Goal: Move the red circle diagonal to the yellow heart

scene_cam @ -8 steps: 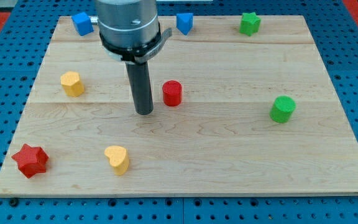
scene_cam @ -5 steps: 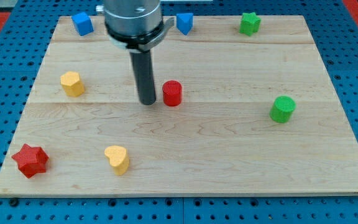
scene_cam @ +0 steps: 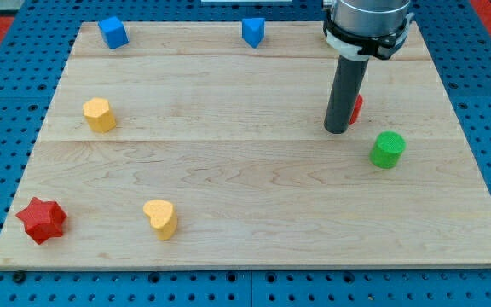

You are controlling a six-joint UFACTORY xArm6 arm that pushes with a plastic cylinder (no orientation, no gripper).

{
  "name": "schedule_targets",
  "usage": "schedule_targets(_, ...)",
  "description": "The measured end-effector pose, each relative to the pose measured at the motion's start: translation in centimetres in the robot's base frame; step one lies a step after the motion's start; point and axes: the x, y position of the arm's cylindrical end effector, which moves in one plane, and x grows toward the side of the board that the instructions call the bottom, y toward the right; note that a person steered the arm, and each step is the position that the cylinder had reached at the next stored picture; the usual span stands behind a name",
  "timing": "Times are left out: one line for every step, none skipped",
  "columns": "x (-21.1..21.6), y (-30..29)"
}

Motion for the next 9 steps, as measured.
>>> schedule_targets(0.0, 0.0)
schedule_targets(-0.2, 0.0)
schedule_targets(-0.5, 0.0)
schedule_targets(-0.9, 0.0)
schedule_targets(-1.1, 0.0)
schedule_targets(-1.4, 0.0)
schedule_targets(0.0, -2.0)
schedule_targets(1.2, -8.3)
schedule_targets(1.2, -12.8)
